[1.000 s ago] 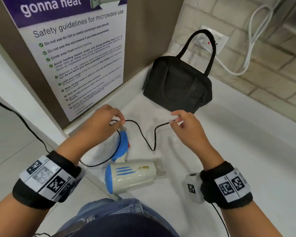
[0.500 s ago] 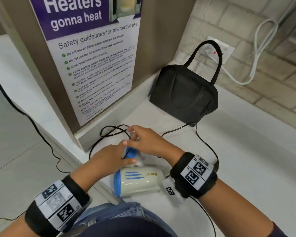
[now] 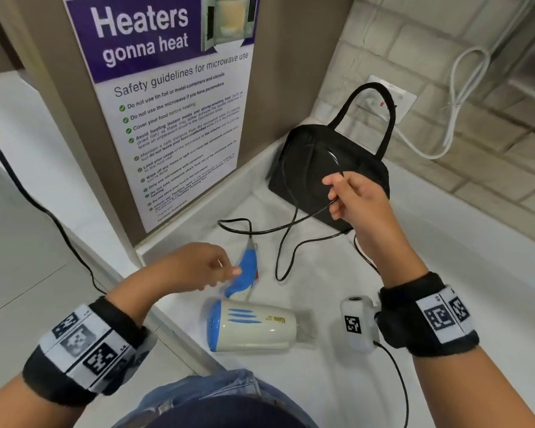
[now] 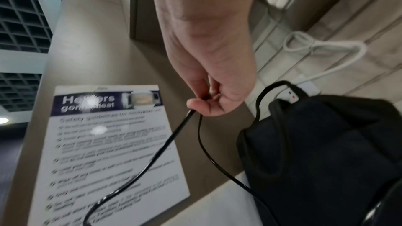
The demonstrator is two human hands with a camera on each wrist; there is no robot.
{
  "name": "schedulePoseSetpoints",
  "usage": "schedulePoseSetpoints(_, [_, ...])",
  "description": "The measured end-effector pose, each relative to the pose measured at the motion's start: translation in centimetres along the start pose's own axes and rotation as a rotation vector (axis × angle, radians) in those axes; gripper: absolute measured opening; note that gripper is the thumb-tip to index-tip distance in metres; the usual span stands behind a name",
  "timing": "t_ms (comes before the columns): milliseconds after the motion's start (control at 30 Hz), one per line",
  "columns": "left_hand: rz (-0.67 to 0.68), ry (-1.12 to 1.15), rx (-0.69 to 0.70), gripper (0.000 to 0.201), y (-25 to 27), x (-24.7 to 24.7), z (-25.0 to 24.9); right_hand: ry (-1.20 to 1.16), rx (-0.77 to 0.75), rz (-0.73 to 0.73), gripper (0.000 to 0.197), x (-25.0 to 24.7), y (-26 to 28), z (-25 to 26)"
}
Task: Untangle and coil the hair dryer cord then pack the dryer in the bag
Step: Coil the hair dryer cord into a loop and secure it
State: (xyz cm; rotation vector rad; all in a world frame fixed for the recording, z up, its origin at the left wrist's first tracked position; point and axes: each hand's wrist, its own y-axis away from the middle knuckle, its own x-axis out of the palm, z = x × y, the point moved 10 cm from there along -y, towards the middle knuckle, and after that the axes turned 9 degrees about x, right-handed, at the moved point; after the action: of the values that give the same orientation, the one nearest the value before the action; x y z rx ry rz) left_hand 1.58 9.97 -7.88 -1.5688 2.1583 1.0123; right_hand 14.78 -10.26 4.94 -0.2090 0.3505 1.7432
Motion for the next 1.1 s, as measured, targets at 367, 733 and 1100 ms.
schedulePoseSetpoints(367, [-0.309,0.401,0.006,0.041,-10.2,-1.4,-0.6,-0.325,-0.083,-0.021,0.026,-3.7,1.8,2.1])
schedulePoseSetpoints(733, [-0.402,0.624,0.188,0.039,-7.6,-6.3,-4.7,-0.166,0.195,-0.060,0.041,-3.7,0.1,-4.5])
schedulePoseSetpoints(1100, [-0.347,0.370,0.309,0.052,-4.3,-8.0,-13.9,0.256,-0.340,0.130,0.037,4.2,4.4,7.3])
